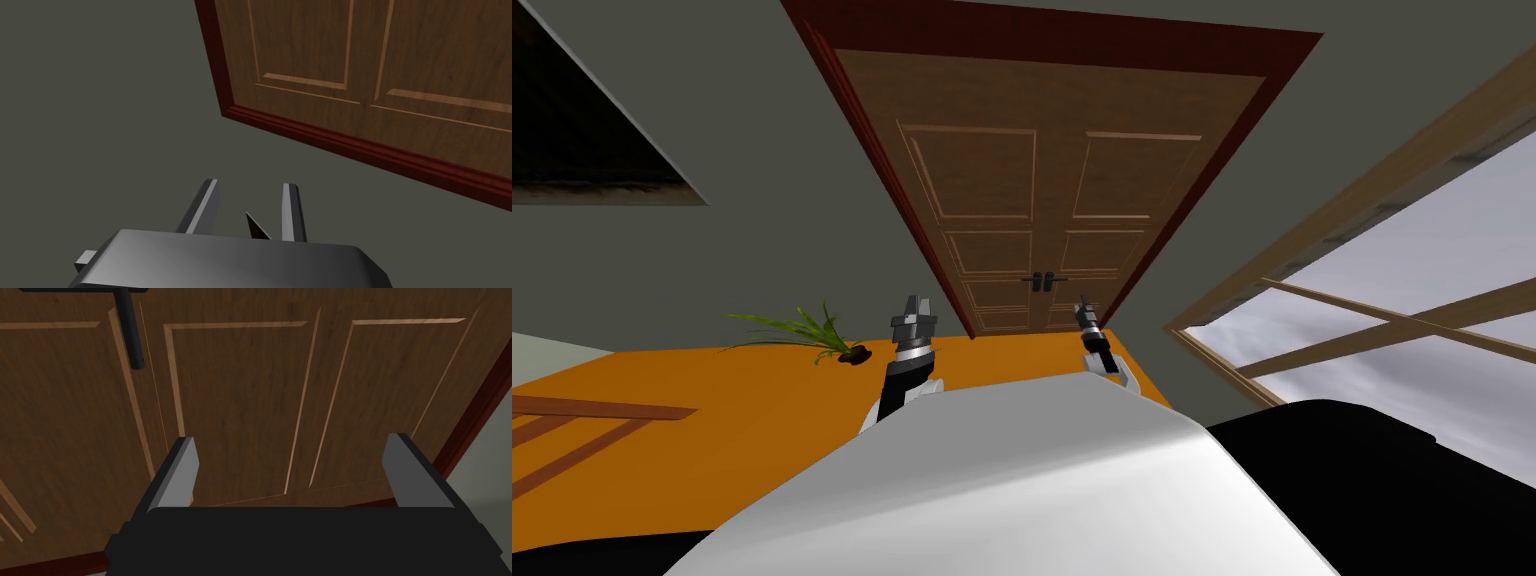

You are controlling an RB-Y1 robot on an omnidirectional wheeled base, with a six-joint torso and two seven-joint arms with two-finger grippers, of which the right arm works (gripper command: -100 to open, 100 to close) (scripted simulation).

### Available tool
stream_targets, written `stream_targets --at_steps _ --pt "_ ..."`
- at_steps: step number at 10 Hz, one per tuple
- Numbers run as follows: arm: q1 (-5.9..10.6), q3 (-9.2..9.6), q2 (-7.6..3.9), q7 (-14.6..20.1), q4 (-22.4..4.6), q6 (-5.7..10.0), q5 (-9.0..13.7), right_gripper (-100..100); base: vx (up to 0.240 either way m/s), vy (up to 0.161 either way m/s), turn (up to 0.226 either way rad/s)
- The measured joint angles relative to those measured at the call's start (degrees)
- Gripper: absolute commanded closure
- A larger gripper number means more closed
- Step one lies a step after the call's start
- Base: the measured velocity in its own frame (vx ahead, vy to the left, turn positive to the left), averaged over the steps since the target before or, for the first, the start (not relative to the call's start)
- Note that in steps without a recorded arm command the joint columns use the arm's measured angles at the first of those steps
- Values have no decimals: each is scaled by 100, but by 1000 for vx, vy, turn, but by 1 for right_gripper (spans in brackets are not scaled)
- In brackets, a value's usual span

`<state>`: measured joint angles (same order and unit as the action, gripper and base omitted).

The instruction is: Pull the door open

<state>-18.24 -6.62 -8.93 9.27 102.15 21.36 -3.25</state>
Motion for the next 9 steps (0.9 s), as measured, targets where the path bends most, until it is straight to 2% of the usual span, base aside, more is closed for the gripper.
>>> stream_targets --at_steps 3,5,9 --pt "126 -42 -79 240 -373 -53 -84 -100 123 -24 51" --pt "174 -82 -173 448 -637 -85 -138 -100 118 -22 40" --pt "288 -124 -251 725 -1054 -149 -245 -100 120 -18 48"
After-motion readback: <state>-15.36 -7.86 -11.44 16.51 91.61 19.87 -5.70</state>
